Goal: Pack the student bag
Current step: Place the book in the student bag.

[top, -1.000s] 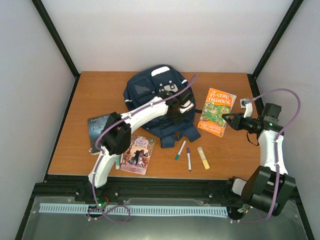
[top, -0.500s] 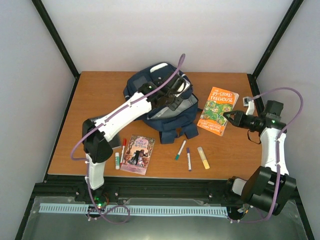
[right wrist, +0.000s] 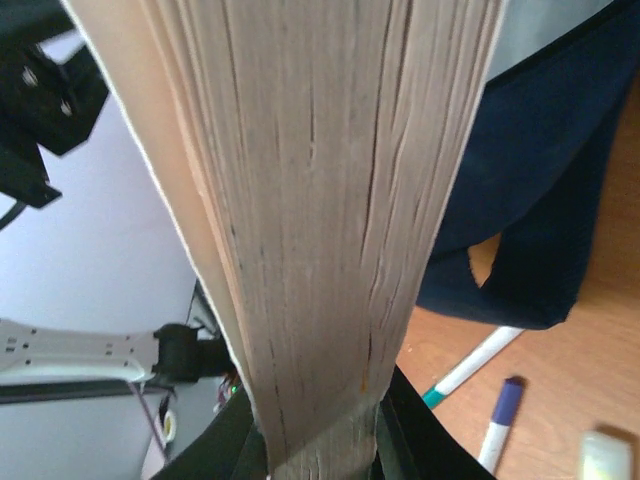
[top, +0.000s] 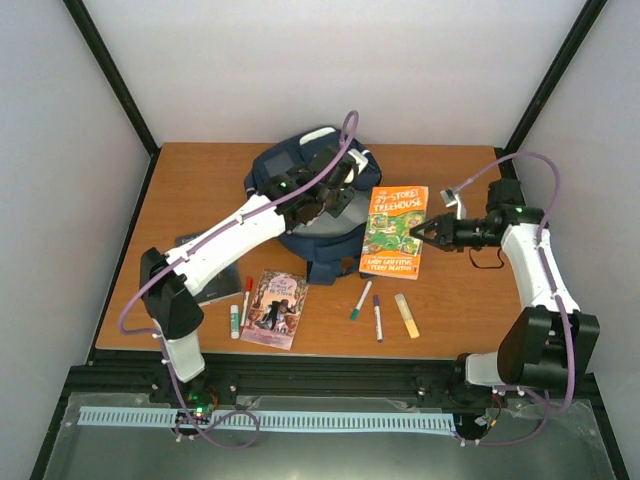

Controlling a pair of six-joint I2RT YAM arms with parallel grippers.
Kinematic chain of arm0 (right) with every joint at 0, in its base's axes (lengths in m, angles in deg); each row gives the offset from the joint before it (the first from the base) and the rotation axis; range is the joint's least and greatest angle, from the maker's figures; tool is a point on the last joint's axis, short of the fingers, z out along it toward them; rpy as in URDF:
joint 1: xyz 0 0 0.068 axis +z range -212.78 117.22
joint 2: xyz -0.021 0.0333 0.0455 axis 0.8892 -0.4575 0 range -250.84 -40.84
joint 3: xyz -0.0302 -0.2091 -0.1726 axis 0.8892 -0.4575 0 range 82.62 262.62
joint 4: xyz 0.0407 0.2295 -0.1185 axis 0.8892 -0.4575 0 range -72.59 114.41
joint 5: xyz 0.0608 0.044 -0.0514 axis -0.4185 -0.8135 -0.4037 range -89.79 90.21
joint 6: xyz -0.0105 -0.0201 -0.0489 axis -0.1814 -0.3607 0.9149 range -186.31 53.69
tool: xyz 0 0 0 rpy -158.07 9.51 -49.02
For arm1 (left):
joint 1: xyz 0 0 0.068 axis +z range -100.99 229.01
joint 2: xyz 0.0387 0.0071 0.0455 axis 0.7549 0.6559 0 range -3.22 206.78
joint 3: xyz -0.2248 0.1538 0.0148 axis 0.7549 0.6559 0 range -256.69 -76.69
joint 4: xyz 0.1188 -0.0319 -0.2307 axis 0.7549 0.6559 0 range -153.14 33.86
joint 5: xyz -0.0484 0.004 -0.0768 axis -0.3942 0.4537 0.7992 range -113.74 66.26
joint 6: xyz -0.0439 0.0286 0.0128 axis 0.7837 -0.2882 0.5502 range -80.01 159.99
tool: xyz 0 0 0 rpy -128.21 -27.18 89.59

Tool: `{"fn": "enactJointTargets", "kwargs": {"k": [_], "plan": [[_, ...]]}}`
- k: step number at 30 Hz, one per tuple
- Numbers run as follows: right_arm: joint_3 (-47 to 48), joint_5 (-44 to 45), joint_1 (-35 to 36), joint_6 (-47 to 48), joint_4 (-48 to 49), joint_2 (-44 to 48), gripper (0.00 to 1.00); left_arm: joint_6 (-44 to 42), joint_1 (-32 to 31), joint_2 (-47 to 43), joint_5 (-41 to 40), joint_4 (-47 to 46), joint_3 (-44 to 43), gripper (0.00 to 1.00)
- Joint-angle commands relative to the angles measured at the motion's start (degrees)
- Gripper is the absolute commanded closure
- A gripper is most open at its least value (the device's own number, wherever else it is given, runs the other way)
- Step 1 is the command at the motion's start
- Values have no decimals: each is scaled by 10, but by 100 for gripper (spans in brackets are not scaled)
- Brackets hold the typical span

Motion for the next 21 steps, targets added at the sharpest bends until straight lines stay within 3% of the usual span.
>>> {"fn": "enactJointTargets", "kwargs": {"k": [1, 12, 21], "plan": [[2, -45, 46, -9, -1, -18, 97, -21, -3, -34, -34, -80, -19, 99], [39, 4, 104, 41, -6, -200, 97, -35, 0, -24, -38, -77, -72, 99], [27, 74, 110, 37, 12, -224, 97, -31, 4, -1, -26, -68, -148, 99]]}}
